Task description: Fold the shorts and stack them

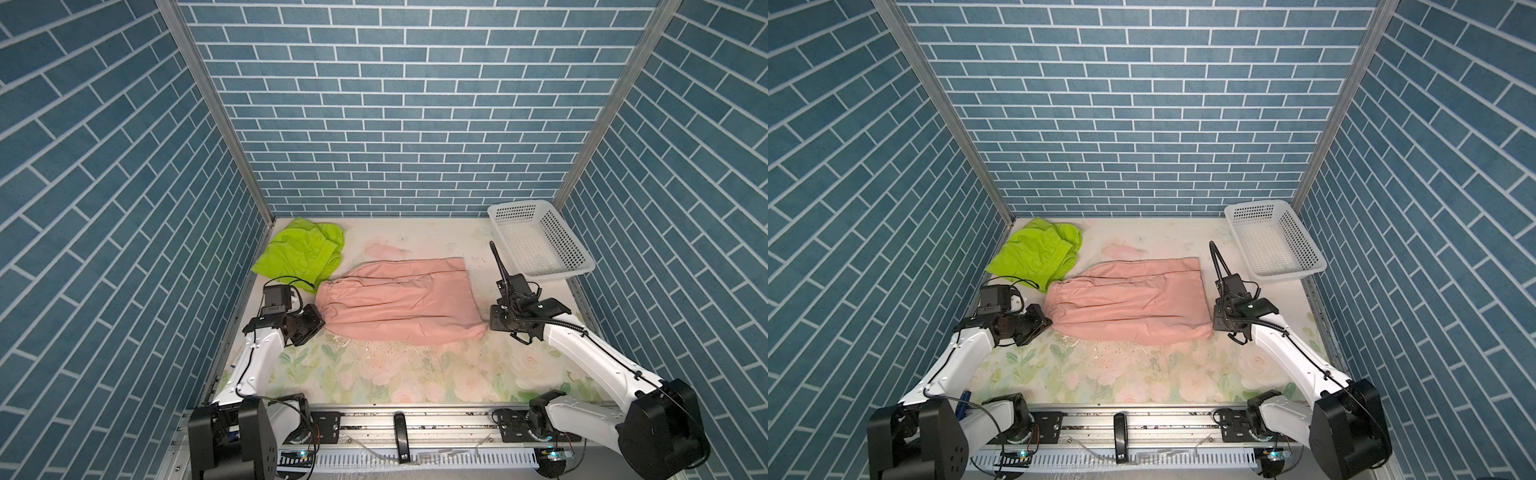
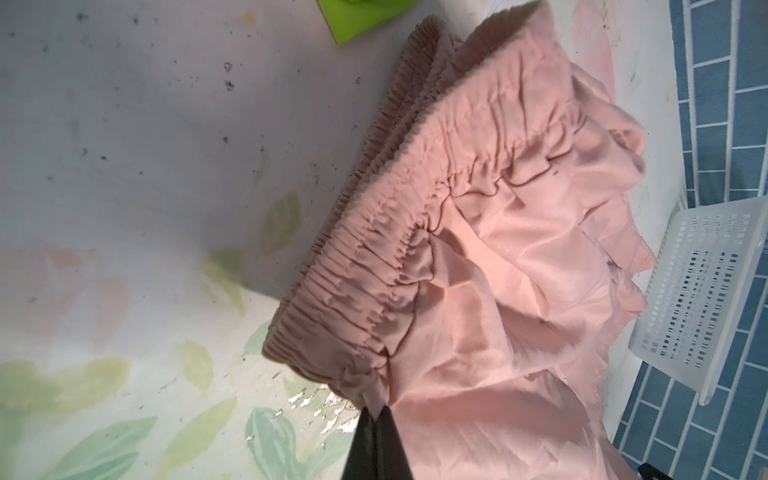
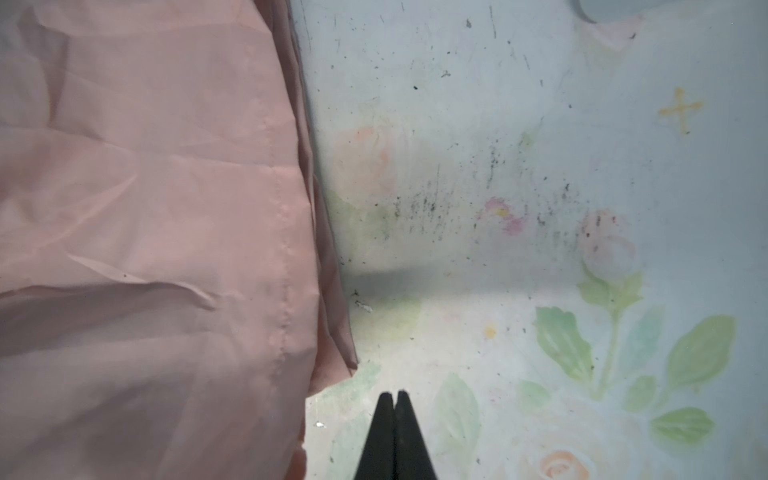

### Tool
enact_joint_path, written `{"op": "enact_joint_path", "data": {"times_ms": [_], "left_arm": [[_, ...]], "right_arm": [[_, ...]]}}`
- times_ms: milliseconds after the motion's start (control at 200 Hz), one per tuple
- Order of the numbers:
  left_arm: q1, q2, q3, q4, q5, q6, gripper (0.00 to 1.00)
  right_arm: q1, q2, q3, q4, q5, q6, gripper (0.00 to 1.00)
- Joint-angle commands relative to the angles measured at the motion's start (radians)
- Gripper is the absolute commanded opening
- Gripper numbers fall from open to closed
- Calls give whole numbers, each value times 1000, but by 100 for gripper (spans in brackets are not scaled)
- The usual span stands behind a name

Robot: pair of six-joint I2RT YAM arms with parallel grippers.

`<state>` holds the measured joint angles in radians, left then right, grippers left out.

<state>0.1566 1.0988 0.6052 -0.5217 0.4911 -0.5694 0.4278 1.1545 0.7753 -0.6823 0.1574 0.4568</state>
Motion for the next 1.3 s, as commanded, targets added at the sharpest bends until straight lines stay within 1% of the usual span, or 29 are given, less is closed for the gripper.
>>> {"op": "enact_joint_path", "data": {"times_ms": [0,40,80,120,155,195,225,360,450,500,515,585,675,760,850,890,945,1005,1295], "left_arm": [[6,6,5,-64,9,16,0],[6,6,-6,-49,26,2,0],[6,6,-14,-40,34,-5,11],[6,6,-16,-35,37,-5,15],[5,6,-11,-39,30,1,20],[5,7,2,-47,20,11,31],[6,10,15,-57,15,17,33],[6,-5,27,-59,1,21,41],[6,-8,-12,-21,15,4,46],[6,-8,-31,-5,21,-3,48],[6,-11,-36,1,21,-5,48],[6,-17,-50,16,23,-12,48],[6,-24,-48,9,12,-7,48],[6,-25,-51,9,12,-7,49],[5,-19,-56,15,13,-7,48],[6,-15,-58,19,15,-7,49],[6,-10,-59,23,17,-7,49],[6,-9,-59,23,17,-7,49],[6,-4,-61,34,21,-9,49]], "right_arm": [[6,-14,39,-147,48,-17,32],[6,-38,47,-144,35,-11,44],[6,-59,49,-108,2,-15,51],[6,-70,44,-42,-56,-35,58],[6,-59,45,26,-99,-61,62],[5,-15,58,97,-137,-94,64],[6,35,78,138,-156,-115,65],[-6,288,217,282,-163,-199,67],[-51,444,309,361,-224,-228,68],[-73,534,372,375,-240,-247,68],[-80,559,388,376,-270,-253,68],[-97,662,471,376,-304,-270,68],[-105,747,547,367,-308,-291,68],[-113,798,597,354,-316,-303,67],[-121,833,613,360,-347,-295,64],[-122,842,611,367,-365,-289,61],[-122,844,610,373,-390,-280,55],[-121,842,602,374,-408,-263,52],[-121,796,520,387,-371,-221,49]]}}
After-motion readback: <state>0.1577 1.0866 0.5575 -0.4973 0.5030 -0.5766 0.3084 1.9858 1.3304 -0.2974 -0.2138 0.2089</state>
